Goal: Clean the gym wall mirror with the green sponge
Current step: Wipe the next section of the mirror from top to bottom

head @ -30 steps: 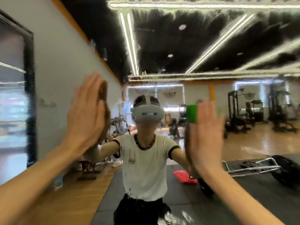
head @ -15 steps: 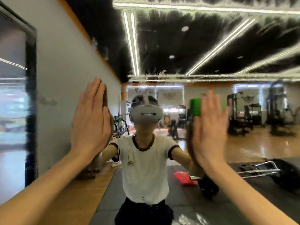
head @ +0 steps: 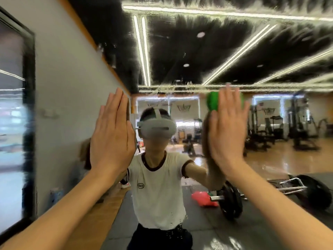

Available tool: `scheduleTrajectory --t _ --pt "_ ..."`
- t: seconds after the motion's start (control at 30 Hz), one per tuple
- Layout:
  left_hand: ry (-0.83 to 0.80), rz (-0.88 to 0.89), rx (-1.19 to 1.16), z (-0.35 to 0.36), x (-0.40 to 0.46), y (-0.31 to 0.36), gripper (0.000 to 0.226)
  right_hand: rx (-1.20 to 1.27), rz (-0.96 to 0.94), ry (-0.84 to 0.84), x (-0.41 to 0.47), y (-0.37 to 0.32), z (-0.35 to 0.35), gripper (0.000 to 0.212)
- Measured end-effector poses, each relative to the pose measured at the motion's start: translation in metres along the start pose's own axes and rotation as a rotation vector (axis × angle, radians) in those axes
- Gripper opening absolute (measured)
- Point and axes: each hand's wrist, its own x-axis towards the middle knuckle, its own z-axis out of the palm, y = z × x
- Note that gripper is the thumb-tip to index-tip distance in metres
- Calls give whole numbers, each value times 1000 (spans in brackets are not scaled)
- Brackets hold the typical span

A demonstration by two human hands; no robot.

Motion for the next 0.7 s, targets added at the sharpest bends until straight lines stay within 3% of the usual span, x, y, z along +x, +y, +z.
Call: scheduleTrajectory --t 0.1,0.2,0.27,0.4,0.5,0.6,0.7 --pt "-2 20 9 -2 0 1 57 53 -302 -54 8 -83 34 55" --pt "4 45 17 -1 1 -1 56 -2 -556 -129 19 -80 35 53" --pt "4 38 8 0 0 -3 58 24 -458 -180 24 -38 17 54" --pt "-7 28 -18 1 0 -4 59 -40 -30 -77 28 46 -12 55" --pt "-15 33 -27 1 0 -4 59 -35 75 25 30 -2 4 54" --pt "-21 33 -30 2 -1 -5 59 25 -217 5 32 -80 39 60" --pt "-19 34 -23 2 -1 -6 59 -7 -501 -91 42 -86 43 53"
